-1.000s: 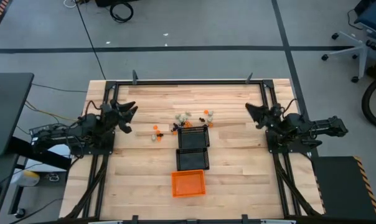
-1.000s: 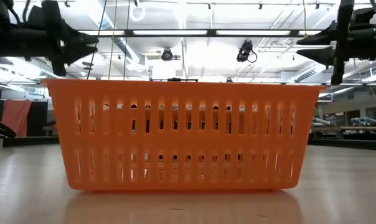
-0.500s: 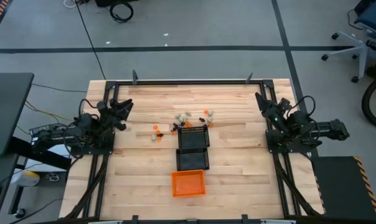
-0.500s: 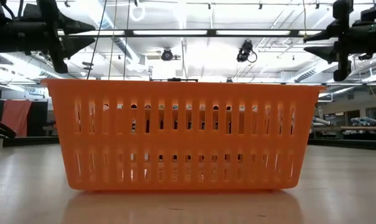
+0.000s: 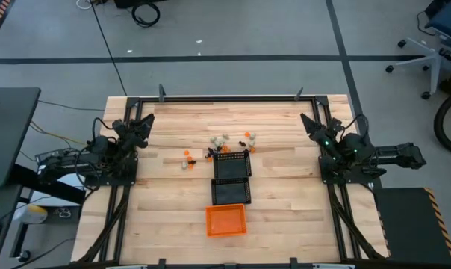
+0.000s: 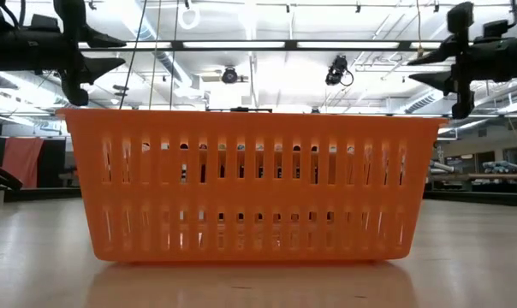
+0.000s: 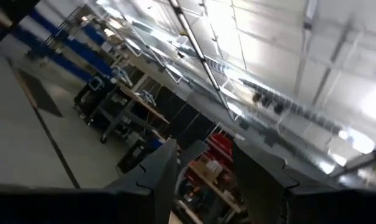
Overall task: Sort Halloween decoration
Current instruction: Put the orange pumpkin toy into the top black bin
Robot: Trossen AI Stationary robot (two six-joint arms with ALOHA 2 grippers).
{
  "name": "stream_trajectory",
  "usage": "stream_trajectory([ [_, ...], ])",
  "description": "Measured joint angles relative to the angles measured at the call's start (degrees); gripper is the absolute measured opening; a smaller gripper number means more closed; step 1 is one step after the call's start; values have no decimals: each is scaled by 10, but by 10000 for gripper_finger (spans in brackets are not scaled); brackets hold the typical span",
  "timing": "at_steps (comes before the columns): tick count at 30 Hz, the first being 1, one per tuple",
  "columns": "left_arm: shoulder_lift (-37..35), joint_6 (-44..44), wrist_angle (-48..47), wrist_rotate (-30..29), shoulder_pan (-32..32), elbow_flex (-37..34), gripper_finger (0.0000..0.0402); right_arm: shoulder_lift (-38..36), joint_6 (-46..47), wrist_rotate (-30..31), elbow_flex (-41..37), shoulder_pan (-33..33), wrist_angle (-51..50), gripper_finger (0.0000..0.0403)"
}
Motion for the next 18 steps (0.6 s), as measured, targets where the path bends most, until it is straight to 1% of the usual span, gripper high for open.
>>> stream_trajectory([
  [3, 1, -16, -1, -6, 6, 0, 162, 60, 9, -6, 23, 0, 0, 115],
  [6, 11, -54, -3, 7, 13, 0, 162, 133, -4, -7, 60, 0, 1, 115],
  [9, 36, -83, -8, 30, 14, 1, 162, 204, -30, -7, 99, -5, -1, 115],
  [12, 72, -100, -52, 49, 14, 22, 162, 264, -43, -10, 136, -17, -16, 115],
  [15, 113, -100, -101, 73, 14, 66, 162, 310, -48, -46, 173, -40, -53, 115],
  [18, 159, -86, -180, 87, 14, 113, 162, 349, -44, -109, 208, -71, -115, 115],
])
